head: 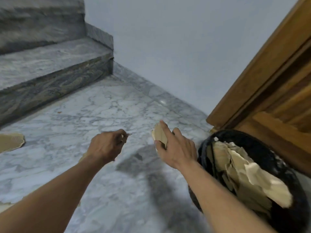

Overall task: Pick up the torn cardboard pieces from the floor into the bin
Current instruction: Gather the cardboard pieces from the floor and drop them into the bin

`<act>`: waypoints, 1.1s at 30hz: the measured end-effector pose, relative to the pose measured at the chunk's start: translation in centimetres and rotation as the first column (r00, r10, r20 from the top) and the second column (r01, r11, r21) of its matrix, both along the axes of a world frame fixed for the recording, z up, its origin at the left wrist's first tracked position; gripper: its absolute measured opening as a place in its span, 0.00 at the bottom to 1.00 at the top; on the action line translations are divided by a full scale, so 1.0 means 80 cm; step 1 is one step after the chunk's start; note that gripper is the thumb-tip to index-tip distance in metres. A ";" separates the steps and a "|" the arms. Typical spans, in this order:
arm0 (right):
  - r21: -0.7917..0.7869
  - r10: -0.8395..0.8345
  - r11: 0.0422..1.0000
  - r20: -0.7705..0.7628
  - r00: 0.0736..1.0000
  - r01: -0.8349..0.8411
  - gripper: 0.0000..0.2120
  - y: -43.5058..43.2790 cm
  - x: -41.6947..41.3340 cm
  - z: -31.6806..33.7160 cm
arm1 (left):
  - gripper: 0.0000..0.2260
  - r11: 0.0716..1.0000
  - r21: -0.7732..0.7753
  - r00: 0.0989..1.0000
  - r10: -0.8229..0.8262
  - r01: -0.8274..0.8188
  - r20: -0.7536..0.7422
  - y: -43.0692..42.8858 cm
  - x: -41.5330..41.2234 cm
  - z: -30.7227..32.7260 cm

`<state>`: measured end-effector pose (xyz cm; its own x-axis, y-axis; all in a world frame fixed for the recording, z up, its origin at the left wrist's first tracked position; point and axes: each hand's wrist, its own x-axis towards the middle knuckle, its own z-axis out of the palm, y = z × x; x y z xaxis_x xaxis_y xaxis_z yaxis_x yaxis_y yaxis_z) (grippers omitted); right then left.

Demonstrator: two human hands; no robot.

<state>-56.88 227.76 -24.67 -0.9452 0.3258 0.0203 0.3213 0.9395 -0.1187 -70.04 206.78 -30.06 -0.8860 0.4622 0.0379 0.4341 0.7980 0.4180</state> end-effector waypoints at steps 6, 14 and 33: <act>0.063 -0.105 0.990 -0.229 0.968 0.122 0.33 0.069 0.092 0.125 | 0.04 0.948 0.296 0.991 -0.096 0.120 -0.092 0.121 0.070 0.168; -0.043 -0.454 0.888 -0.250 0.855 0.459 0.32 0.168 0.214 0.158 | 0.08 0.826 0.487 0.957 -0.276 0.284 -0.090 0.297 0.210 0.271; -0.363 -0.728 0.656 -0.070 0.682 0.662 0.24 0.228 0.325 0.108 | 0.33 0.971 0.239 0.891 -0.092 -0.019 0.445 0.295 0.260 0.146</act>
